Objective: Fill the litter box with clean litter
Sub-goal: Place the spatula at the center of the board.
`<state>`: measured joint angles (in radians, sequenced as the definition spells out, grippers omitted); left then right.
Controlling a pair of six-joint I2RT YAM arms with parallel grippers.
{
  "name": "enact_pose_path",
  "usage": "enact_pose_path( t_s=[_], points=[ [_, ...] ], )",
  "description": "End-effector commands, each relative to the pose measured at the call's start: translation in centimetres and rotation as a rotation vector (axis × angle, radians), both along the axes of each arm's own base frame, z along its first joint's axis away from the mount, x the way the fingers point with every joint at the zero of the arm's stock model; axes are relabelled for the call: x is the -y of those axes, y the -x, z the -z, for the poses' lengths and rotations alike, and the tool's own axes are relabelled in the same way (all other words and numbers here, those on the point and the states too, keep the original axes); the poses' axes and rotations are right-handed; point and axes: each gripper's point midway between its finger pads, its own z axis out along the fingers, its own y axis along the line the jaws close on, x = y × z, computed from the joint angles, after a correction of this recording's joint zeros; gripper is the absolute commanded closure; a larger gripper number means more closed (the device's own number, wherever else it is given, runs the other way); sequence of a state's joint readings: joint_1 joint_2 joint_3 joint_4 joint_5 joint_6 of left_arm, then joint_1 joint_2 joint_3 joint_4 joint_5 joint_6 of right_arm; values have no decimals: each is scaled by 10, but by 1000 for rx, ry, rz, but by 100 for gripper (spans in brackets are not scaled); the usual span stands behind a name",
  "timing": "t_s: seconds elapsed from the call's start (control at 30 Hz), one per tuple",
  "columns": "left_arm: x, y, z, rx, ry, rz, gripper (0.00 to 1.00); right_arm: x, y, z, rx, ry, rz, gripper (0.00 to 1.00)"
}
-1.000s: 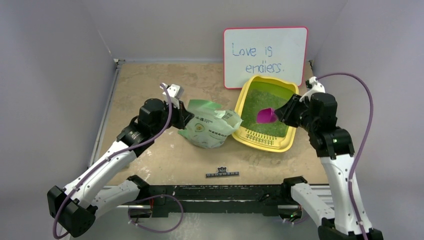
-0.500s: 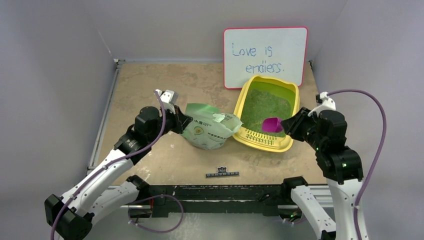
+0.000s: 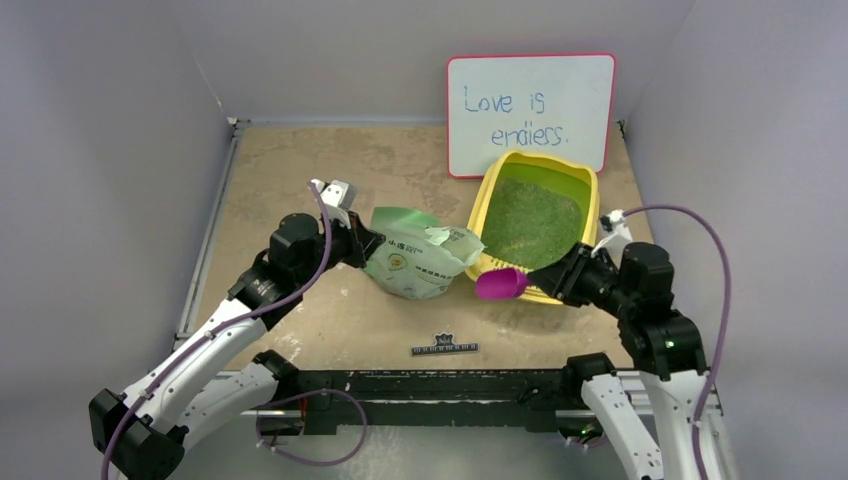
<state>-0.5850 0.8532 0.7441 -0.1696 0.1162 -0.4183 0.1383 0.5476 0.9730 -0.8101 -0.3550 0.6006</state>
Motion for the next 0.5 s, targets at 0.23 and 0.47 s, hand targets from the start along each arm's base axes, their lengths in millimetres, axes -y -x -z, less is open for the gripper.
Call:
enact_pose_path(
  t_s=[0.23,0.47],
  points=[
    [2,-2,-17,55,14,14,100,-18,10,83,-200,-140,-11,100],
    [7,2,-10,30,16,46,100,-12,5,136,-276,-209,130,100]
  ],
)
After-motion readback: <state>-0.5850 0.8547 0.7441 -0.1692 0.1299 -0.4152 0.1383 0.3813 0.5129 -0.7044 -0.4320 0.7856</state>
